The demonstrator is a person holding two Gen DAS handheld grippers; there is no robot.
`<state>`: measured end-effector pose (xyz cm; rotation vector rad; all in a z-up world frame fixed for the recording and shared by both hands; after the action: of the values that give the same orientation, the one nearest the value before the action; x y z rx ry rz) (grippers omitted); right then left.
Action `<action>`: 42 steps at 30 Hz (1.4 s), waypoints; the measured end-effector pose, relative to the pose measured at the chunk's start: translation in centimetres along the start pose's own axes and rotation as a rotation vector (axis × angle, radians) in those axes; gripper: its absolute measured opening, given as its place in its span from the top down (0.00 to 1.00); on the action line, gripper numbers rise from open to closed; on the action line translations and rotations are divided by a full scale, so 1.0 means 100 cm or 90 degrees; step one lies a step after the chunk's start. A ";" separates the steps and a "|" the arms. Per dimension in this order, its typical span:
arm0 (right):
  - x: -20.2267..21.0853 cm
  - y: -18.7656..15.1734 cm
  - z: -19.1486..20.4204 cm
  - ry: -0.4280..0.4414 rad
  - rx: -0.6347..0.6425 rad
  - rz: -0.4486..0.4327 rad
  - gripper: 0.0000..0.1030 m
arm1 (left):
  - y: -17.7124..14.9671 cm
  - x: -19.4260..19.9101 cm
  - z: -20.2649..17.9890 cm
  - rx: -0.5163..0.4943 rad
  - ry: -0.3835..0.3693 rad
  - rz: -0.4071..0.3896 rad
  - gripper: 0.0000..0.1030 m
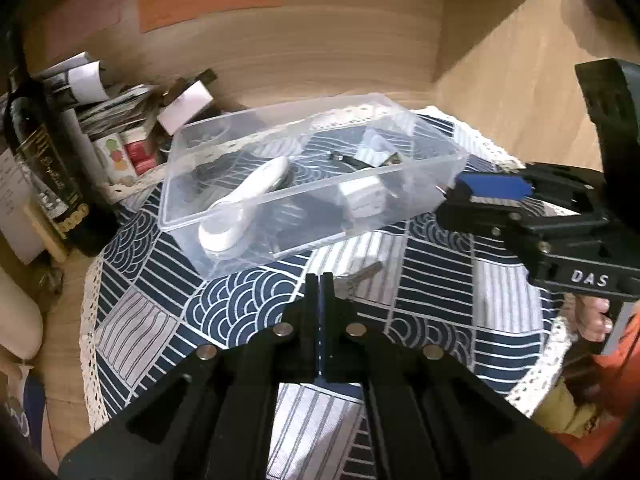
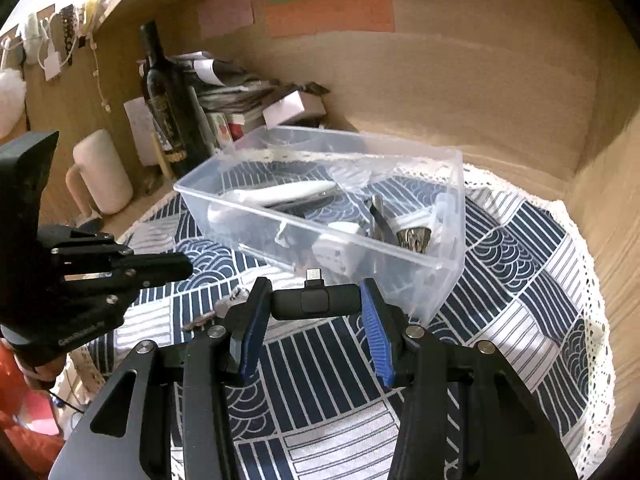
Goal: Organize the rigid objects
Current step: 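Lower the keys and USB adapter into the clear box and open both grippers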
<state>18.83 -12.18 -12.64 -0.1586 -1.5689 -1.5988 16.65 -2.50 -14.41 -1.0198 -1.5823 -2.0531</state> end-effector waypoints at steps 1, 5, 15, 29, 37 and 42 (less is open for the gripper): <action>0.002 0.001 0.001 0.001 0.000 -0.004 0.60 | 0.000 -0.002 -0.001 -0.001 -0.010 0.006 0.96; 0.005 0.001 0.001 0.002 -0.001 -0.007 0.60 | -0.001 -0.021 -0.007 -0.002 -0.022 0.038 0.59; 0.005 -0.001 -0.011 -0.007 -0.016 0.001 0.60 | -0.001 -0.075 -0.021 -0.040 -0.027 0.097 0.72; 0.004 0.004 -0.013 -0.010 -0.018 -0.008 0.60 | -0.002 -0.025 -0.015 -0.020 0.018 0.017 0.74; 0.015 0.022 -0.013 -0.016 -0.013 -0.039 0.60 | 0.026 0.020 0.005 0.011 0.031 -0.053 0.74; 0.024 0.040 -0.011 -0.017 -0.008 -0.075 0.60 | 0.056 0.042 0.016 0.016 0.040 -0.104 0.74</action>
<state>20.39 -13.65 -8.35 -0.0957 -1.6142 -1.7040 17.98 -2.15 -7.40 -0.8333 -1.7053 -2.1418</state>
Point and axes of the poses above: each gripper's, at about its wrist camera, not at the fingertips, and x roughly against the way its jaws point, z to its left, y to its top, the point moved 6 cm from there along -x, roughly the way its jaws point, and after that the axes turned 10 degrees about -x, right-handed, at the moved point
